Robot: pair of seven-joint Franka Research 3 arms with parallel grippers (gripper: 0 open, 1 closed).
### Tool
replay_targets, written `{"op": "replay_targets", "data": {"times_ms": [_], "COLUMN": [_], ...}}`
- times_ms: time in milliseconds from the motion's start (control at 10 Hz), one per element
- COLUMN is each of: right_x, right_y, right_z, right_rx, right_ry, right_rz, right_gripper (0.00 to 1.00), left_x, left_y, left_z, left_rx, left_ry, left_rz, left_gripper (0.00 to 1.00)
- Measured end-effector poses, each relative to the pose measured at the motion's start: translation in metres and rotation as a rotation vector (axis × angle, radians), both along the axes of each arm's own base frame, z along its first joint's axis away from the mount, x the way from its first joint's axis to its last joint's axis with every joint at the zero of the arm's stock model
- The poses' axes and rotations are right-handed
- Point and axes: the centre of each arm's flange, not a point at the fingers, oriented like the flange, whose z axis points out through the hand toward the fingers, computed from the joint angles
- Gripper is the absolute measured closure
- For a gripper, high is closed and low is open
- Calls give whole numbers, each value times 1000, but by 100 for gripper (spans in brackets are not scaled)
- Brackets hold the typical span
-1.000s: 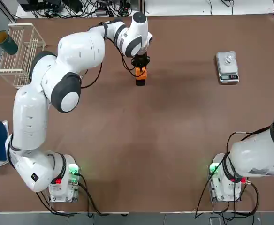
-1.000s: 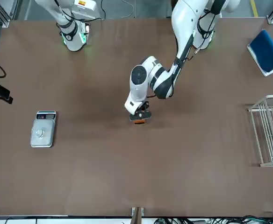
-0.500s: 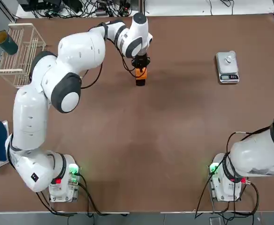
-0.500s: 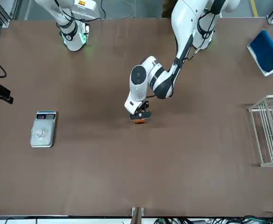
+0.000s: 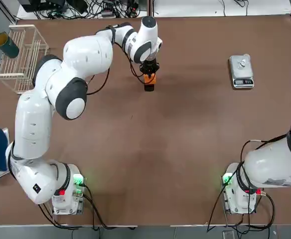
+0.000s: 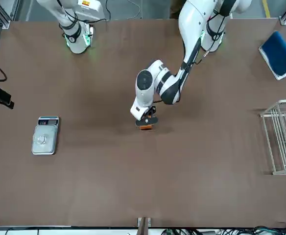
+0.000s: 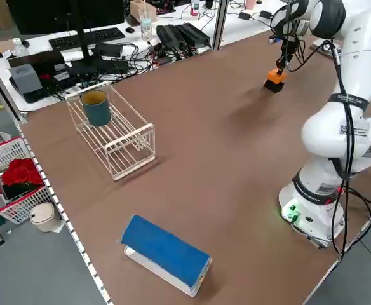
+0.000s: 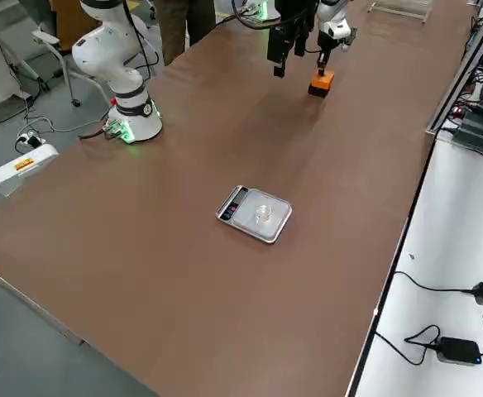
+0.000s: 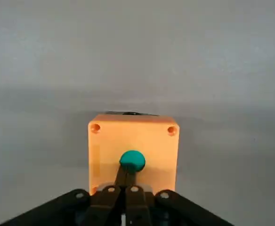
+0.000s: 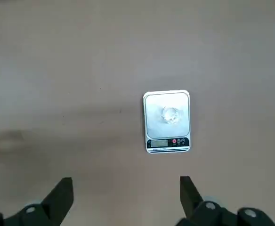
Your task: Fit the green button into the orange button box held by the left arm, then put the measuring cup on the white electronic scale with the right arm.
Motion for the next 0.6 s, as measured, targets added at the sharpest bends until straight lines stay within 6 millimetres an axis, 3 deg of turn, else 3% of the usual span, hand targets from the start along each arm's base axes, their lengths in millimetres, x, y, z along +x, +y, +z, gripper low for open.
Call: {"op": "replay_targets", "data": {"times_ms": [600], "right_x": [0], "right_y": [0], "right_z": [0], "right_rx": [0], "right_ry": [2], "right_rz": [-1], "right_gripper": [0], "left_x": [4], "left_y": [2], "left_z": [1], "left_rx": [-4], "left_ry": [-13], "left_rz": [0], "left_gripper": [99]}}
